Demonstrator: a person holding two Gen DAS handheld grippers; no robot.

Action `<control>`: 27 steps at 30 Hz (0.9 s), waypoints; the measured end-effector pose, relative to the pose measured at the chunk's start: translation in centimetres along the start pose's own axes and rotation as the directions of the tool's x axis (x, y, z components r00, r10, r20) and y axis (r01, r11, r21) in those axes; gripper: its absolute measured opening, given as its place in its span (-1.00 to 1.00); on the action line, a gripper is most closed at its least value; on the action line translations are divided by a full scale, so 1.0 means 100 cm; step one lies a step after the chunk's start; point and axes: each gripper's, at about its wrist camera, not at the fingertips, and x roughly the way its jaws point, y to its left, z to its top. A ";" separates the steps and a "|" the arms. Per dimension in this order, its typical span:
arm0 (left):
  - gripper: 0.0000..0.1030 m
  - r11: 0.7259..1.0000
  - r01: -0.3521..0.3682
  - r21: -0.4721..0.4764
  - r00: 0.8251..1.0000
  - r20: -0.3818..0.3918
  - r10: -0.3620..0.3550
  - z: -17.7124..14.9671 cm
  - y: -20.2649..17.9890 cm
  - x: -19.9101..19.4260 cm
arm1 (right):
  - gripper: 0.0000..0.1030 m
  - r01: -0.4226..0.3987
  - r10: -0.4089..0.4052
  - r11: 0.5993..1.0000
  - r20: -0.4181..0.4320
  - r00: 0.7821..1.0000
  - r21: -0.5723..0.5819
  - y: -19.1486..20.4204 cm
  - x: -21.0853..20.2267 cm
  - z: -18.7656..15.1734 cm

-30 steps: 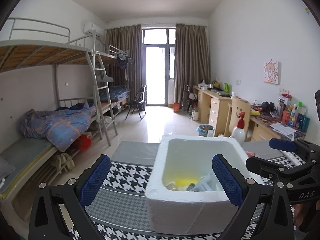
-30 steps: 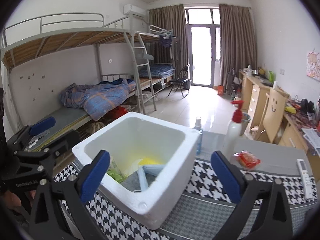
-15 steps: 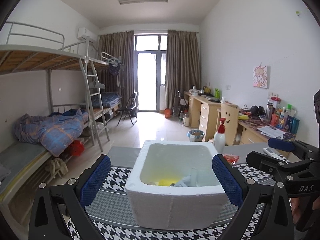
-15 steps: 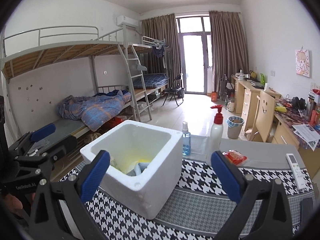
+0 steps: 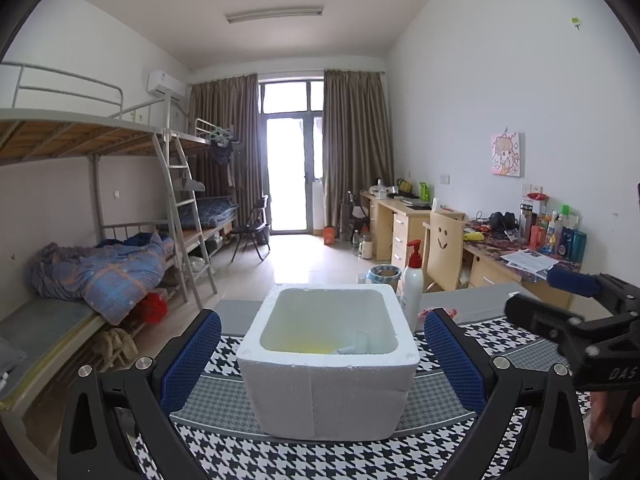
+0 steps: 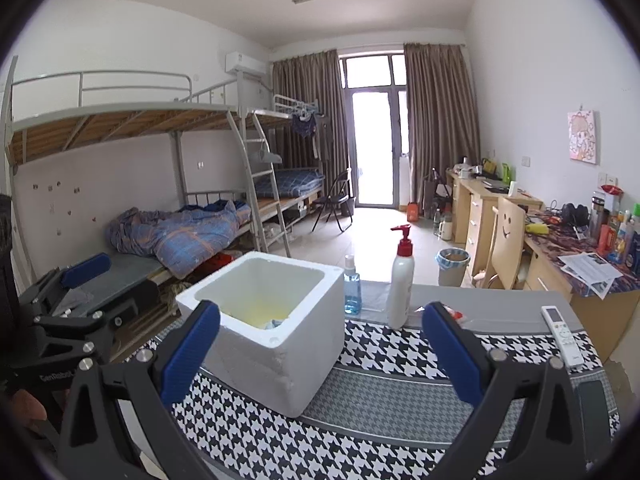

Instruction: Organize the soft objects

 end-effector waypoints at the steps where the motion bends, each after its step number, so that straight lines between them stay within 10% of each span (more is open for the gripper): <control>1: 0.98 1.000 0.002 0.000 1.000 0.006 -0.002 0.000 -0.001 -0.003 | 0.98 0.002 -0.002 1.000 0.007 1.000 0.001 0.000 -0.004 0.000; 27: 0.98 1.000 0.013 -0.005 0.998 0.063 -0.013 -0.020 -0.014 -0.036 | 0.98 0.004 -0.004 1.000 0.084 0.997 -0.002 0.000 -0.045 -0.038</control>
